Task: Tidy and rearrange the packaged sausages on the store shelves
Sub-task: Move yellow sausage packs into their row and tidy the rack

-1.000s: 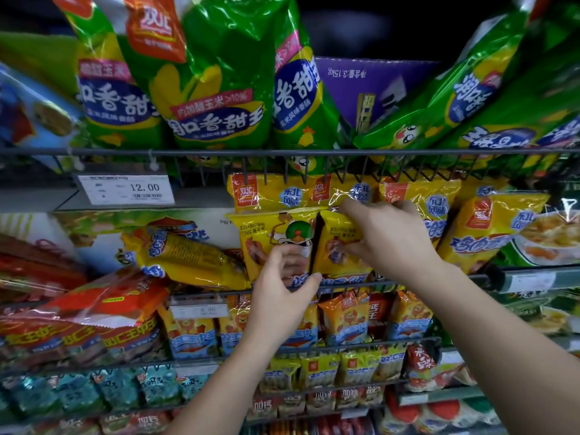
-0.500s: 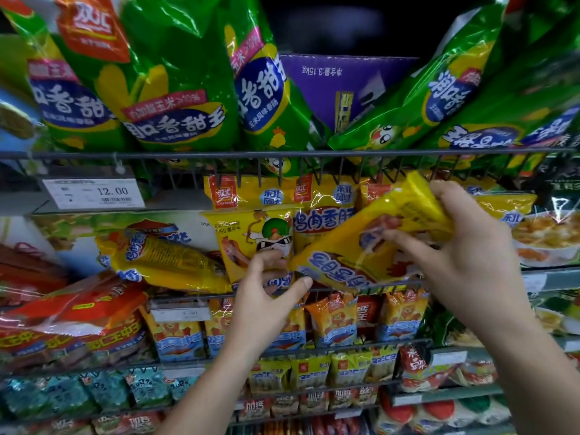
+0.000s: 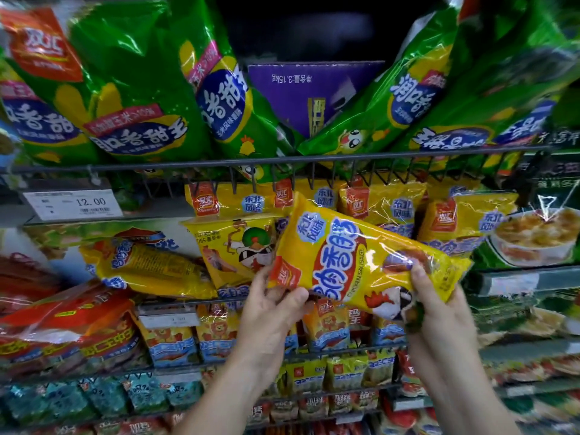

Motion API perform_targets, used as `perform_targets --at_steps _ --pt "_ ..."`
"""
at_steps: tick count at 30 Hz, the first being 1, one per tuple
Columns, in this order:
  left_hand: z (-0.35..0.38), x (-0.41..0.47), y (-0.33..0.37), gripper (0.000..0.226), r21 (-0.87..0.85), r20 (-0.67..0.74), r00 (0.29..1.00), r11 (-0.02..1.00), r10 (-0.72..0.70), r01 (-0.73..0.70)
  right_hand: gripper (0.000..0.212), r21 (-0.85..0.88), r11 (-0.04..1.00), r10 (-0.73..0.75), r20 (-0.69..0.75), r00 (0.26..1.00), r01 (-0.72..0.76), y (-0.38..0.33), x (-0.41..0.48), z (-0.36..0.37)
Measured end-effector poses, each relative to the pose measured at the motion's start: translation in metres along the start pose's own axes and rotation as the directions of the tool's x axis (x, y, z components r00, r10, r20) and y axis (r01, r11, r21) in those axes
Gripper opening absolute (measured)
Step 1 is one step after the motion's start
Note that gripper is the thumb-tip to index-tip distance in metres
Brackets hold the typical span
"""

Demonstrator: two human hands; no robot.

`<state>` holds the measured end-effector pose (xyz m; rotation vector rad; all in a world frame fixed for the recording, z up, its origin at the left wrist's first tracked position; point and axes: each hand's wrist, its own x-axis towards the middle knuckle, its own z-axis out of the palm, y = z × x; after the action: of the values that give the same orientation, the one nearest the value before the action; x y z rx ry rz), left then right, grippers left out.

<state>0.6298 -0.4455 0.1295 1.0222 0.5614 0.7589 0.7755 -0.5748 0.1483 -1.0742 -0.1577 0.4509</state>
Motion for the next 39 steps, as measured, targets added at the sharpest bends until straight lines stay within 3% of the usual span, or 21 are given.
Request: perform_targets --at_steps 2,7,13,19,22,25,28,32,36,39 --pt "0.008 -0.001 0.000 0.061 -0.091 -0.021 1.000 0.996 0.010 -0.012 0.040 0.067 0.994 0.082 -0.007 0.997 -0.082 0.014 0.000 -0.003" --pt "0.024 -0.003 -0.002 0.053 -0.092 -0.104 0.994 0.995 0.038 -0.048 0.048 0.099 0.971 0.212 0.081 0.974 -0.220 0.035 -0.010 -0.003" --pt "0.024 -0.006 0.007 0.051 -0.021 -0.196 0.972 0.990 0.133 -0.140 0.052 0.073 0.943 0.314 0.144 0.939 -0.326 0.049 -0.015 -0.007" --pt "0.022 -0.007 0.029 0.035 0.116 -0.138 0.957 0.964 0.256 -0.241 0.044 -0.043 0.931 0.363 0.193 0.912 -0.362 0.059 -0.020 -0.013" --pt "0.019 -0.009 0.039 0.032 0.184 -0.099 0.951 0.944 0.294 -0.273 0.045 -0.111 0.953 0.293 0.113 0.949 -0.281 0.055 -0.016 -0.021" --pt "0.015 -0.009 0.047 0.034 0.224 -0.073 0.949 0.932 0.307 -0.284 0.054 -0.229 0.967 0.132 0.071 0.989 -0.113 0.041 -0.005 -0.028" --pt "0.012 -0.010 0.049 0.036 0.236 -0.060 0.949 0.929 0.308 -0.286 0.054 -0.312 0.944 -0.061 0.169 0.984 0.112 0.016 0.006 -0.026" --pt "0.012 -0.011 0.048 0.036 0.258 -0.028 0.955 0.925 0.297 -0.280 0.060 -0.335 0.856 -0.235 0.427 0.873 0.394 -0.021 0.016 -0.006" --pt "0.015 -0.011 0.045 0.040 0.305 0.005 0.959 0.912 0.285 -0.272 0.085 -0.492 0.707 -0.069 0.667 0.742 0.508 -0.039 0.021 0.023" --pt "0.018 -0.010 0.046 0.043 0.351 0.022 0.957 0.895 0.288 -0.277 0.107 -0.645 0.509 0.075 0.693 0.717 0.570 -0.041 0.022 0.041"
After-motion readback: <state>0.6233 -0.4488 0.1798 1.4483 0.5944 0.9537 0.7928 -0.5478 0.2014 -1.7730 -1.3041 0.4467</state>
